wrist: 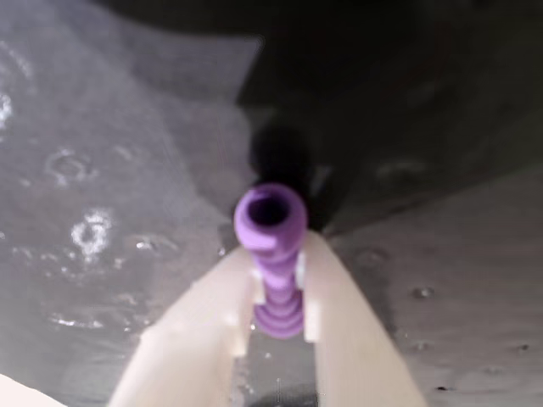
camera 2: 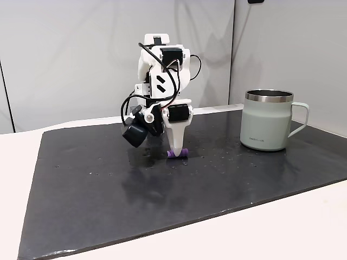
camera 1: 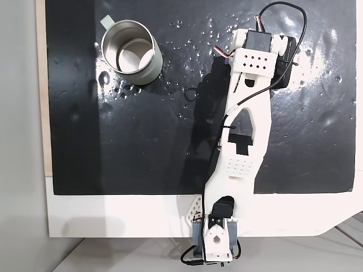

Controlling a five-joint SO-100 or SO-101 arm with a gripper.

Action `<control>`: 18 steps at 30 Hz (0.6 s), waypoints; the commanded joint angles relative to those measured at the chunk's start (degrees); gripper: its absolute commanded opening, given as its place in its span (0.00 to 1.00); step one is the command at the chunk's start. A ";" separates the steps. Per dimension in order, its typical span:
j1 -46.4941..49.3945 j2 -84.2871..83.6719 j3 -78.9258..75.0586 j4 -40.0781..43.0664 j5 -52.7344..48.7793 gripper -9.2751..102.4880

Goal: Grasp a pengrip and put it in the cup.

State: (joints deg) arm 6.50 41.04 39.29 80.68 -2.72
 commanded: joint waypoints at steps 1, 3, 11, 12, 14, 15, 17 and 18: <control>-0.88 9.84 -2.02 4.57 1.76 0.08; -1.41 15.03 -1.85 7.29 2.20 0.08; -2.02 33.31 0.88 15.91 2.64 0.08; -1.85 35.60 2.20 16.00 2.81 0.08; -1.32 39.90 5.01 16.00 2.99 0.08; -1.23 41.84 6.15 16.08 2.99 0.08; -1.14 44.74 8.00 16.08 2.99 0.08; -1.14 45.79 8.53 16.08 2.99 0.08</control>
State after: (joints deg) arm 5.36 79.98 47.11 96.33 -0.70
